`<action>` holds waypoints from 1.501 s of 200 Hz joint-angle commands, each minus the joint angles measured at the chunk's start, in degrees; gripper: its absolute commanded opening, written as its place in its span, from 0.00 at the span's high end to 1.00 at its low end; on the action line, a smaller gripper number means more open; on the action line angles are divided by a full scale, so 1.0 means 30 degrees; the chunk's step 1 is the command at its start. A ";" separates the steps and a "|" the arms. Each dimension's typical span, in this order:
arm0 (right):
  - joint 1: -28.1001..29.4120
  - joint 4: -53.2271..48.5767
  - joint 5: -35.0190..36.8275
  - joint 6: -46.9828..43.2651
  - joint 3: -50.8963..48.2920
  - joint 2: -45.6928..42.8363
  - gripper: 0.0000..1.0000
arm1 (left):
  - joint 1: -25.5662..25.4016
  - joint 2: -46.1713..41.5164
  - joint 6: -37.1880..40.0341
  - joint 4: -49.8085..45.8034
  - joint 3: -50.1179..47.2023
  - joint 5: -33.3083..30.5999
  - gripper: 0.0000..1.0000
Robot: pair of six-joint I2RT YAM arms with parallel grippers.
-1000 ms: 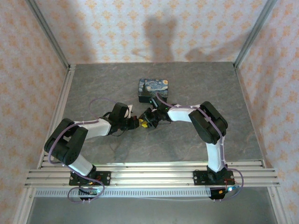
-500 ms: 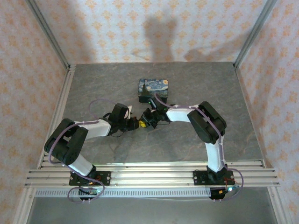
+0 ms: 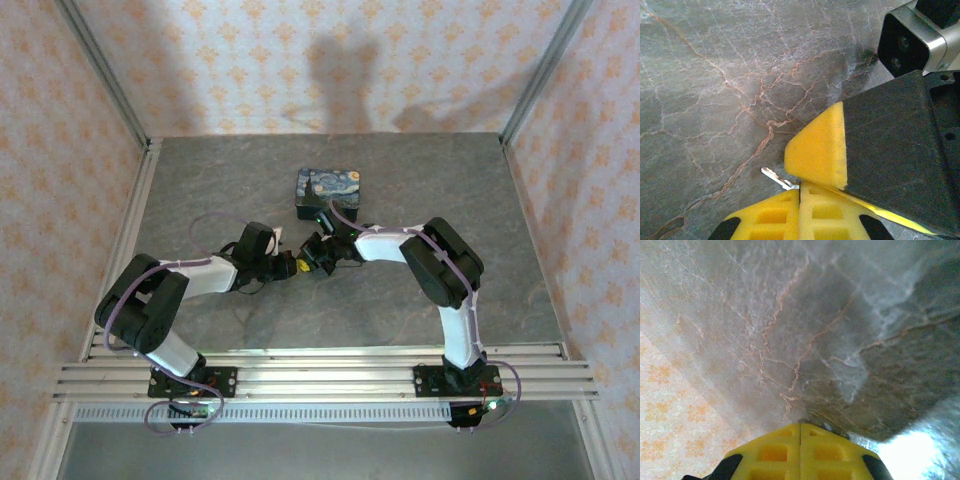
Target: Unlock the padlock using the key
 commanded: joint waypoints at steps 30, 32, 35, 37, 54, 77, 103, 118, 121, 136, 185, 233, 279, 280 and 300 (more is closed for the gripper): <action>0.0429 0.1462 0.1308 0.1347 -0.1292 -0.0456 1.00 | -0.0157 -0.1161 0.0226 -0.0083 -0.0211 -0.0702 1.00; 0.0433 0.1506 0.1367 0.1370 -0.1350 -0.0505 1.00 | -0.0152 -0.1177 0.0226 -0.0111 -0.0211 -0.0727 1.00; 0.0434 0.1581 0.1436 0.1411 -0.1423 -0.0565 1.00 | -0.0150 -0.1190 0.0226 -0.0119 -0.0211 -0.0734 1.00; 0.0434 0.1638 0.1501 0.1438 -0.1471 -0.0613 1.00 | -0.0150 -0.1228 0.0226 -0.0120 -0.0233 -0.0720 1.00; 0.0377 0.1799 0.2035 0.1615 -0.1910 -0.0980 1.00 | -0.0150 -0.1281 0.0226 -0.0179 -0.0255 -0.0735 1.00; 0.0198 0.1636 0.2549 0.1542 -0.2330 -0.1540 1.00 | -0.0149 -0.1351 0.0938 -0.0352 -0.0299 -0.0822 1.00; 0.0024 0.0700 0.2518 0.1136 -0.2165 -0.1745 1.00 | -0.0150 -0.1262 0.1355 -0.0691 -0.0213 -0.0896 1.00; 0.0024 -0.0045 0.2274 0.0827 -0.1865 -0.1638 0.90 | -0.0135 -0.1107 0.1511 -0.0765 -0.0182 -0.0911 1.00; 0.0024 -0.0092 0.2202 0.0816 -0.1828 -0.1629 0.88 | -0.0148 -0.1057 0.1515 -0.0765 -0.0182 -0.0911 1.00; 0.0032 -0.0179 0.1873 0.0702 -0.1789 -0.1571 0.82 | -0.0150 -0.0902 0.1515 -0.0663 -0.0211 -0.0853 1.00; -0.0031 -0.1391 0.3012 -0.1199 -0.2190 -0.2635 0.76 | -0.0148 -0.0712 0.1427 -0.0553 -0.0131 -0.0882 1.00; -0.0007 -0.3513 0.6410 -0.6072 -0.3302 -0.5415 0.69 | -0.0149 -0.0446 0.1372 -0.0436 -0.0065 -0.0736 1.00; 0.1312 -0.1845 0.8251 -1.0484 -0.4719 -0.6733 0.53 | -0.0143 -0.0107 0.1235 -0.0236 0.0131 -0.0508 1.00; 0.1342 -0.1817 0.8266 -1.0539 -0.4719 -0.6723 0.53 | -0.0146 -0.0093 0.1229 -0.0237 0.0136 -0.0519 1.00; 0.1731 -0.1210 0.8237 -1.1000 -0.4559 -0.6215 0.50 | -0.0144 0.0128 0.1316 -0.0384 0.0285 -0.0475 1.00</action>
